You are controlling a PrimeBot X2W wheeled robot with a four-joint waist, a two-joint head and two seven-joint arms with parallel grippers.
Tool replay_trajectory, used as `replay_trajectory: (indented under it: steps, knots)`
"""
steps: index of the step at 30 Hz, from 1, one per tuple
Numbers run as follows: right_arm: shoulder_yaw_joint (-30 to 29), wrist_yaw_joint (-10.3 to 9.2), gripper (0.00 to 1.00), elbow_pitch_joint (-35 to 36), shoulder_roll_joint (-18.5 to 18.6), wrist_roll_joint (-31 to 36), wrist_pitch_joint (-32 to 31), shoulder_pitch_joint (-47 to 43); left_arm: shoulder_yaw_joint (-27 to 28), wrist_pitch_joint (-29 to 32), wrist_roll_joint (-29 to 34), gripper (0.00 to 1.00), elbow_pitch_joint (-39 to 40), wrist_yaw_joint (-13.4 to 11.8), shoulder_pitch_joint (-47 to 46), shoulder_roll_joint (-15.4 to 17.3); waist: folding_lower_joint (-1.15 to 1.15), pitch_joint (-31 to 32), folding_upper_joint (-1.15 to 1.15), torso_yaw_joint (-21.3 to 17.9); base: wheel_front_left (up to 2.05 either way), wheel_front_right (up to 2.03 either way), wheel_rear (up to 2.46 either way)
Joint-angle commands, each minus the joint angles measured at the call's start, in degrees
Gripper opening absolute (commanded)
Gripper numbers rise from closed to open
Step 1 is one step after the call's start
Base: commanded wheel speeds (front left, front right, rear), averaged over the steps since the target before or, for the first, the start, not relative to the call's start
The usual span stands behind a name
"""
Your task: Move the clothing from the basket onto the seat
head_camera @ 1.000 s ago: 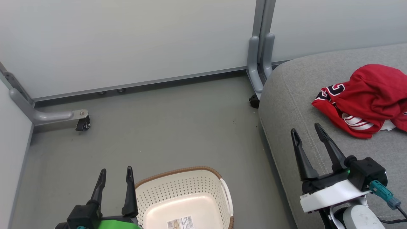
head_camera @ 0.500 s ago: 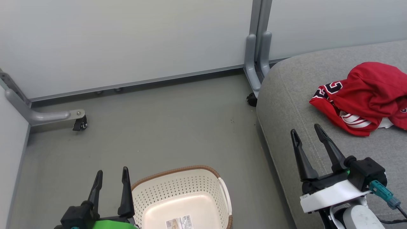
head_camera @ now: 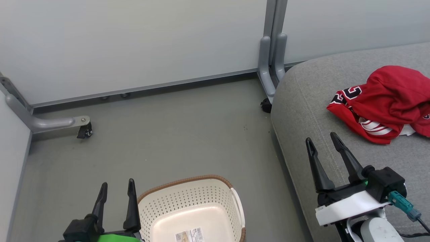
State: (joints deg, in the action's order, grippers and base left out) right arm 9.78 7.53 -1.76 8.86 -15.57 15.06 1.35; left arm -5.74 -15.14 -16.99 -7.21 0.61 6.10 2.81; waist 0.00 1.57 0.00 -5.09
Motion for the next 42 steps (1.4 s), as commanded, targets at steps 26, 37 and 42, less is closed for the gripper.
replay_trajectory:
  steps: [26, 37, 42]
  knots:
    - [-2.98, -0.01, 0.00, -4.21, -0.88, -22.79, -4.89, 1.11, 2.67, 5.46, -21.87, 0.00, -2.96, 2.08, -3.44, 0.59, 0.00, -0.28, 0.00, 0.90, 0.00, 0.00, 0.00]
    - [-4.51, -0.01, 0.00, -5.40, -1.27, -31.73, -7.03, 1.73, 3.86, 7.74, -30.47, 0.00, -3.47, 2.87, -4.88, 0.78, 0.00, -0.44, 0.00, 1.34, 0.00, 0.00, 0.00]
    - [-5.18, -0.02, 0.00, -5.91, -1.45, -35.54, -7.98, 2.05, 4.44, 8.74, -34.17, 0.00, -3.71, 3.21, -5.56, 0.84, 0.00, -0.51, 0.00, 1.54, 0.00, 0.00, 0.00]
